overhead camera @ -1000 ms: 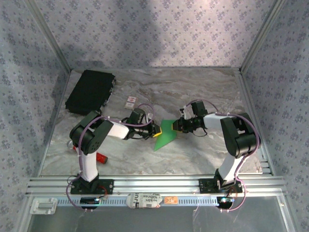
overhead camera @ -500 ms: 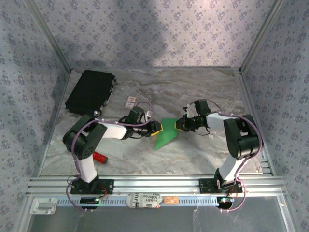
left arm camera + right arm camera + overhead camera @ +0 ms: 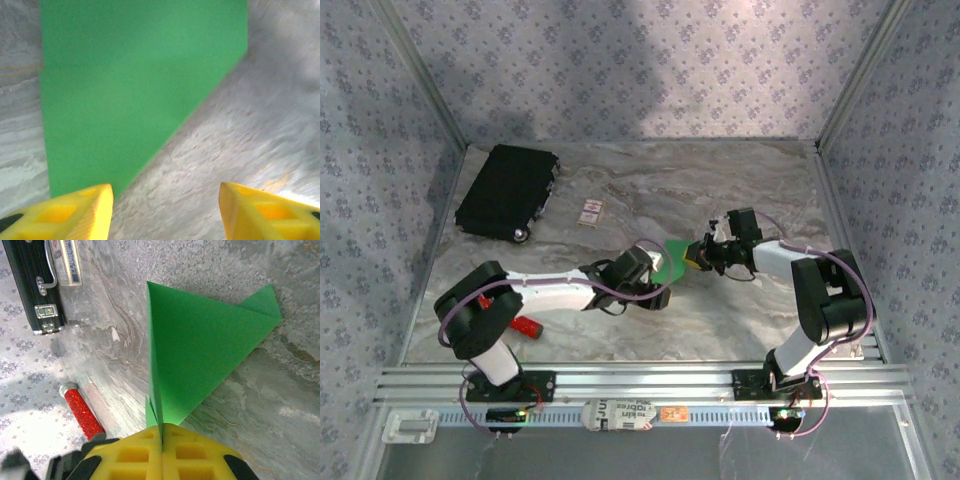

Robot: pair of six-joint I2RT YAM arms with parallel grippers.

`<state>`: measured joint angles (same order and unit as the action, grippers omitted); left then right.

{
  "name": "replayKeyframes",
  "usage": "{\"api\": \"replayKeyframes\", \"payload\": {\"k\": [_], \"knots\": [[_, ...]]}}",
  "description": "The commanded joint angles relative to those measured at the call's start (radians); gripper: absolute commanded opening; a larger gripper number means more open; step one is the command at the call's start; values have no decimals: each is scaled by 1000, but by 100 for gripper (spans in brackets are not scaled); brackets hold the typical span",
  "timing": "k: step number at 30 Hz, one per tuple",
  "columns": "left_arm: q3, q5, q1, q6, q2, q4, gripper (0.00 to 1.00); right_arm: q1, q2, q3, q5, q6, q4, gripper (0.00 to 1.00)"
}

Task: Fold a paper plane with a square sheet of paper (pick it up from the middle)
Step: Fold the wing for the fifth time at the center of the table.

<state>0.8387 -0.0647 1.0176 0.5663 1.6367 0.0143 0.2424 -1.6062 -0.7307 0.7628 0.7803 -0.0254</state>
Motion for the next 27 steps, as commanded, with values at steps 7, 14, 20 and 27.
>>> {"api": "replayKeyframes", "payload": {"k": [7,14,20,27], "knots": [[130,418,122,-191,55,200,60,-2,20,2,4,54,-18,7],[167,462,131,-236,101,205,57,0,17,2,6,54,-22,7],[190,462,131,-256,142,206,52,-1,15,2,13,55,-26,7],[198,474,130,-271,156,202,40,0,13,6,13,54,-27,7]]}}
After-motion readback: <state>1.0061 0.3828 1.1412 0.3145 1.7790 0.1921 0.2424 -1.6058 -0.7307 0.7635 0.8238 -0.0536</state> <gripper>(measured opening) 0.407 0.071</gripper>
